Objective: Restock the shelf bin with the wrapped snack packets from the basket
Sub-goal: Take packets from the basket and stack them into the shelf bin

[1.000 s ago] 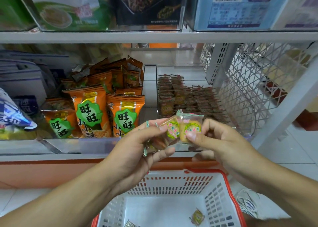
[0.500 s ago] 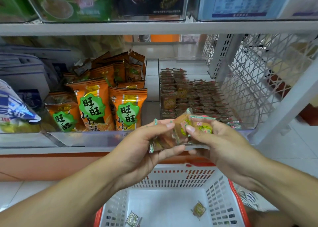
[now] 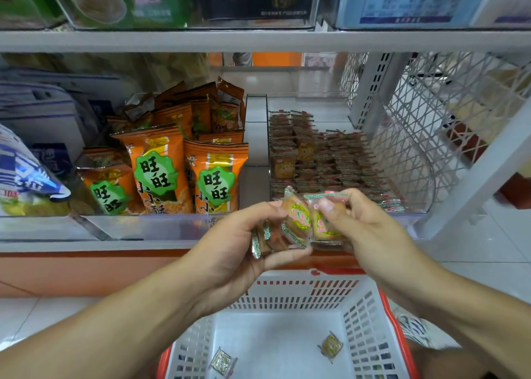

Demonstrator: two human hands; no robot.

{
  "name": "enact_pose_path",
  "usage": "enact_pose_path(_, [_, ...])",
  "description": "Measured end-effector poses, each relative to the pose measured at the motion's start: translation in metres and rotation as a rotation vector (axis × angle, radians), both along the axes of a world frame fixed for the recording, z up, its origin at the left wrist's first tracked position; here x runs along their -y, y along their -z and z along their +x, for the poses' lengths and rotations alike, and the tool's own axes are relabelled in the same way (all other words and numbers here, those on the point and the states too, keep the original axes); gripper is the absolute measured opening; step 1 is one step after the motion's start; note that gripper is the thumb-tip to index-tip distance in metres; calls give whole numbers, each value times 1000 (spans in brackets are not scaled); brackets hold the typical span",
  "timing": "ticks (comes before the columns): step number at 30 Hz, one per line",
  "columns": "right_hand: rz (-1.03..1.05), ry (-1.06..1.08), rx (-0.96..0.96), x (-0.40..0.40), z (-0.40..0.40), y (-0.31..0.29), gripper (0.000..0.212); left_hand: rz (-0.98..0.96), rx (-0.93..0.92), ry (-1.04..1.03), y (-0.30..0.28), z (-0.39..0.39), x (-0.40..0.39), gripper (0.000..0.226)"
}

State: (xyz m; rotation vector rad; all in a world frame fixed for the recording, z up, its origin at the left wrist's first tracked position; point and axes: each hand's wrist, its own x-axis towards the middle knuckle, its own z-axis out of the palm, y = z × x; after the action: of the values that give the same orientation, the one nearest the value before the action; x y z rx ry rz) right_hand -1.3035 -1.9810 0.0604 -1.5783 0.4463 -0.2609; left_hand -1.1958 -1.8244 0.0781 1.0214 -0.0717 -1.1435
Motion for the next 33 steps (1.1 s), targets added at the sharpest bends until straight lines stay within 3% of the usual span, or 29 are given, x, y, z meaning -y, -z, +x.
enact_pose_path(4, [557, -34, 23, 2, 3, -12, 46, -60, 26, -27, 4, 3, -1, 35])
enact_pose_path(9, [684, 30, -17, -27, 1, -5, 51, -27, 158, 3, 12, -3, 0, 34])
enact_pose_path(12, [650, 66, -71, -34, -1, 2, 52, 58, 217, -3, 13, -10, 2, 33])
enact_pose_path(15, [574, 145, -70, -26, 2, 1, 49, 93, 165, -68, 9, -12, 1, 29])
enact_pose_path(18, [484, 224, -43, -17, 3, -1, 47, 136, -37, -245, 13, -5, -3, 54])
enact_pose_path(21, [480, 13, 7, -25, -3, -4, 48, 130, -148, -328, 15, -1, -5, 55])
enact_pose_path(23, [367, -130, 12, -37, -9, -3, 43, 115, -168, -378, 15, -1, -3, 51])
enact_pose_path(26, [246, -211, -11, -56, -13, 2, 37, 126, -161, -393, 10, -2, 0, 40])
enact_pose_path(30, [235, -107, 4, -58, -10, 4, 33, 117, -53, -377, 11, -6, 1, 26])
enact_pose_path(33, [287, -41, 8, -49, -8, 3, 33, 122, 44, -382, 10, -6, 1, 37])
